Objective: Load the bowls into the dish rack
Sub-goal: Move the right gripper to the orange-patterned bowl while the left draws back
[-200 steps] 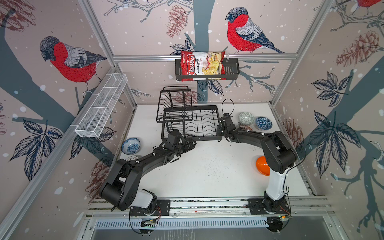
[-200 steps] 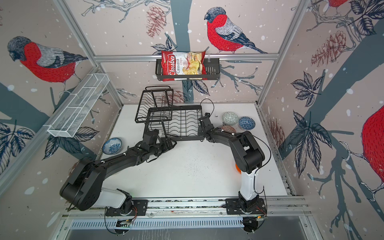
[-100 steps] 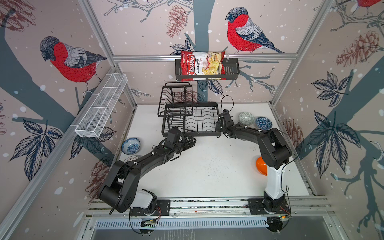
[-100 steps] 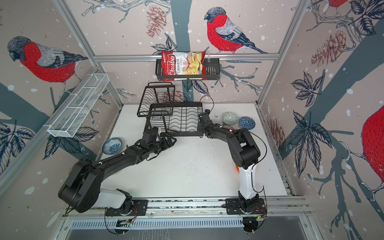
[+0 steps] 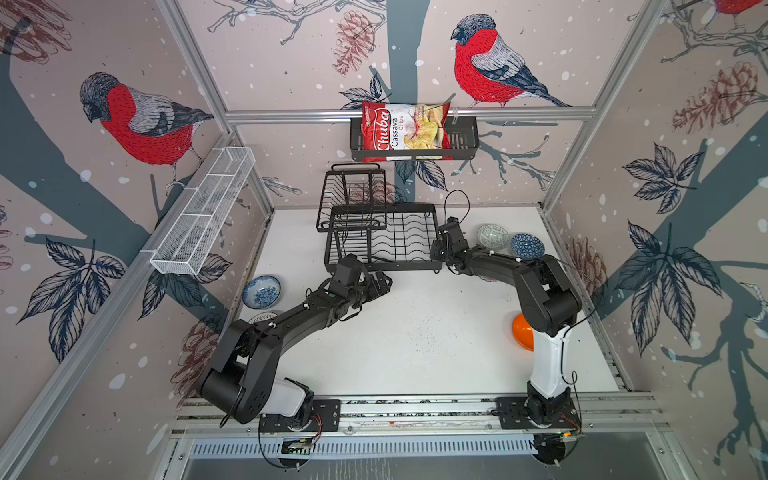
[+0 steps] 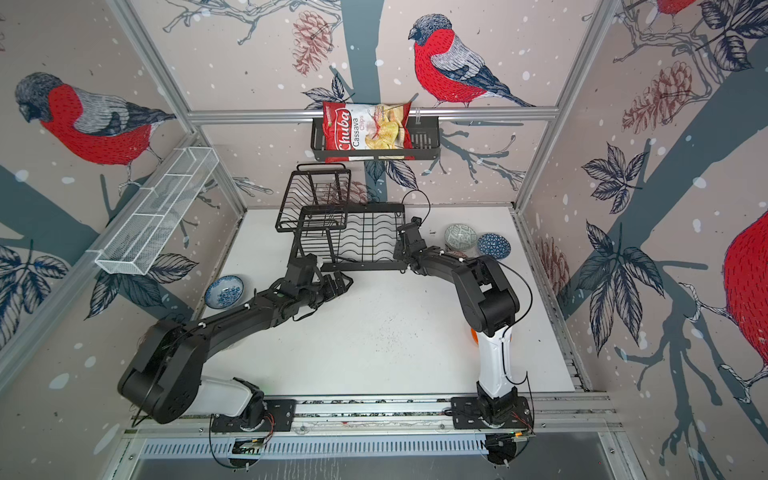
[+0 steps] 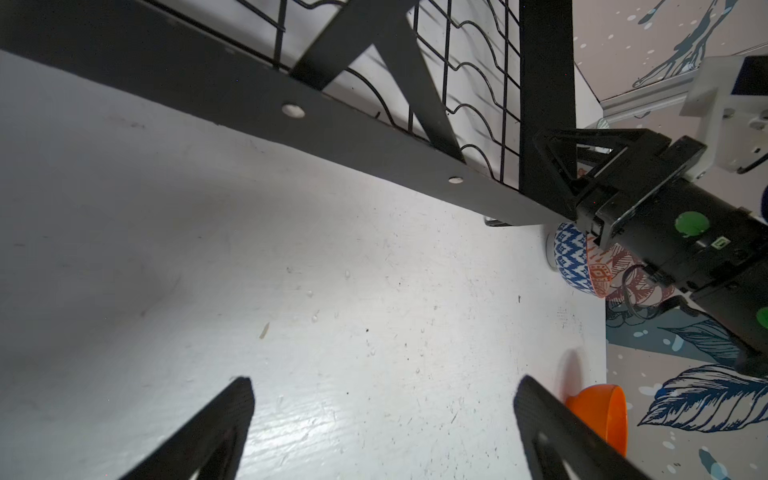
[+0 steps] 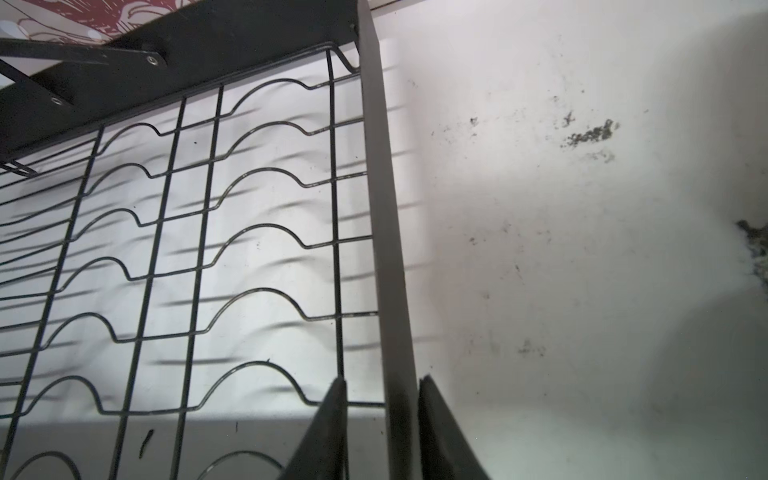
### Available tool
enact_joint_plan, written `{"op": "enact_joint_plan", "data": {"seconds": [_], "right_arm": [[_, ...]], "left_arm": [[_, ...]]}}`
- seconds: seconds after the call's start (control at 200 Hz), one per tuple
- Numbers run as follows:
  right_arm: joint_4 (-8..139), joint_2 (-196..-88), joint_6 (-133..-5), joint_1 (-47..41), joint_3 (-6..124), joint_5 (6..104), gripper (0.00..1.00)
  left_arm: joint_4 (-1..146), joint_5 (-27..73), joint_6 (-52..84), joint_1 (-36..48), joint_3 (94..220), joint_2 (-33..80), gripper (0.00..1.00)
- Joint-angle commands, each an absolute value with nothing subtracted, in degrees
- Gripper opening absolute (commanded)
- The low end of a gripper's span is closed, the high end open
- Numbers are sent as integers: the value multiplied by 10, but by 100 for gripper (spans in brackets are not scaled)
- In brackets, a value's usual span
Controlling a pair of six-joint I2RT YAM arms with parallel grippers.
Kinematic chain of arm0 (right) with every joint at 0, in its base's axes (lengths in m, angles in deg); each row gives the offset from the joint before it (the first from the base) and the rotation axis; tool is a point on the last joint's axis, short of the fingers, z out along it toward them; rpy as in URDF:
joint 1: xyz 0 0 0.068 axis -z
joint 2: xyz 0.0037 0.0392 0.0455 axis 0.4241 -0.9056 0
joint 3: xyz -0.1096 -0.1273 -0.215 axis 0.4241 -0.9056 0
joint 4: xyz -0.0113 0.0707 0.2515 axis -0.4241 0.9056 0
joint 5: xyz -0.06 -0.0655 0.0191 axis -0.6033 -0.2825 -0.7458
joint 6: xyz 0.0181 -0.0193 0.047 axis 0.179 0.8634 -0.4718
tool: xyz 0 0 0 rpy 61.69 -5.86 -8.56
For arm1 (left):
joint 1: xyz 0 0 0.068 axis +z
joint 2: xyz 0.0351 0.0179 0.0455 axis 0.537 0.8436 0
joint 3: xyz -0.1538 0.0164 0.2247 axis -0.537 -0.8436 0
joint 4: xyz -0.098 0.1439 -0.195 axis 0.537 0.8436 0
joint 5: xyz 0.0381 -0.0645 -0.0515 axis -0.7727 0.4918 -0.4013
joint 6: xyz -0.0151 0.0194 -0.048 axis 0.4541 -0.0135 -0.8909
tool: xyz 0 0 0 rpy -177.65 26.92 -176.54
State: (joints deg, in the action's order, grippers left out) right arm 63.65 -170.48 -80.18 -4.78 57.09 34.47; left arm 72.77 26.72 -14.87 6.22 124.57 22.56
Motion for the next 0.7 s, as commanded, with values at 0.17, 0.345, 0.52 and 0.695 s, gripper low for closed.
{"op": "enact_joint_plan", "data": {"seconds": [0.17,0.345,0.52,0.695], "right_arm": [[641,-1680,-806,-44,553,338,52],[622,-1654,-810,-42,529,326,64],[610,-1638,-811,-42,512,314,81],[575,-1595,-799,-41,470,289,100]], "left_arm": [[746,251,-130,62,1240,202,98],[748,244,-125,62,1227,182,98],[763,237,-111,62,1229,165,98],[761,243,-96,62,1223,149,98]]}}
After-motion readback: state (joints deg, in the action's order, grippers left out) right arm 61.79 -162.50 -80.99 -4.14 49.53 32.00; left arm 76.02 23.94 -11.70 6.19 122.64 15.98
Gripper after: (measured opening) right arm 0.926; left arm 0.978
